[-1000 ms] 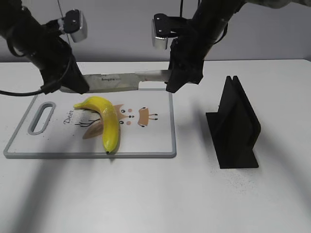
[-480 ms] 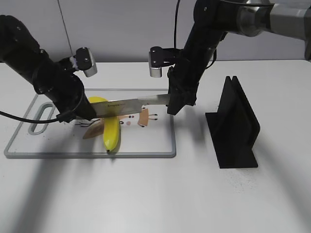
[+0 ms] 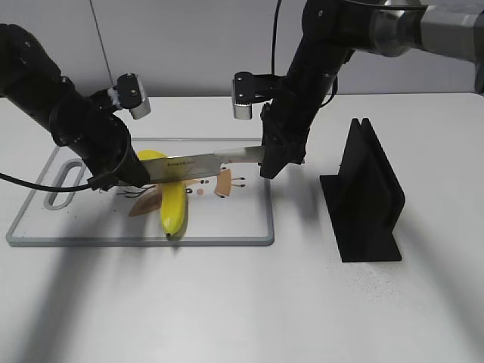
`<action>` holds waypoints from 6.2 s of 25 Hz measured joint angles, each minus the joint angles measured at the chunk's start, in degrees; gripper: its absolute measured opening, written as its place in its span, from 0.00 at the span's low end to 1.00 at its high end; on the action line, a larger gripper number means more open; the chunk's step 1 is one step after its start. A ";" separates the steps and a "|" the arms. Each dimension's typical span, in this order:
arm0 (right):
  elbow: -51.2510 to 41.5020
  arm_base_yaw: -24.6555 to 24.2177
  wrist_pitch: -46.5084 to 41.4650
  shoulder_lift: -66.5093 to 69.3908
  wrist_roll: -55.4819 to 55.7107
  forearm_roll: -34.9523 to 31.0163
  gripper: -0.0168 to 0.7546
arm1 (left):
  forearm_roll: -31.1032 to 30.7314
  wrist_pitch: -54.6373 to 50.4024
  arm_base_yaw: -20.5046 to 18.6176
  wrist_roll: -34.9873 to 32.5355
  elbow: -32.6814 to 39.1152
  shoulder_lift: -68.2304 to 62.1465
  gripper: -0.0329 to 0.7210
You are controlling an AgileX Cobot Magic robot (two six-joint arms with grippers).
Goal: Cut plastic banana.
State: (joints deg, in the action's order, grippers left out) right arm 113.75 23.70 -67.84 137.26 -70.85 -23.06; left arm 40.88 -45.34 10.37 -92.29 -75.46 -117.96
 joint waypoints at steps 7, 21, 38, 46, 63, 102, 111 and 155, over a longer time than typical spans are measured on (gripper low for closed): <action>1.00 0.23 -1.35 -0.89 1.15 0.55 0.25 | -0.72 0.97 0.14 0.00 1.07 2.62 0.05; 1.31 0.14 -2.50 -5.93 5.86 1.50 0.23 | 1.70 -0.15 -0.50 1.81 1.07 11.92 0.68; -3.10 -0.10 -2.28 -17.13 17.02 6.65 0.23 | -17.71 2.90 -0.55 50.10 1.07 30.60 0.85; -3.44 -0.10 -2.35 -21.96 41.85 10.57 0.23 | -33.87 -20.87 -0.61 77.22 1.09 33.46 0.83; -24.36 -0.10 -2.34 -41.54 73.17 12.97 0.23 | -37.78 -24.27 -0.67 82.98 18.14 50.41 0.80; -56.17 -0.10 17.50 -59.53 91.49 20.64 0.23 | -36.16 -16.88 -0.67 83.13 46.92 118.28 0.70; -57.81 -0.10 19.03 -59.55 93.43 22.20 0.23 | -37.69 -16.87 -0.67 85.91 46.92 118.28 0.71; -61.20 -0.10 23.74 -55.97 88.10 15.84 0.87 | -37.80 -16.82 -0.67 85.97 46.92 118.28 0.81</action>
State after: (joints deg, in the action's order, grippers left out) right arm 52.55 23.61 -44.10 81.29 17.25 -7.22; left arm 3.08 -62.16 9.70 -6.32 -28.54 0.32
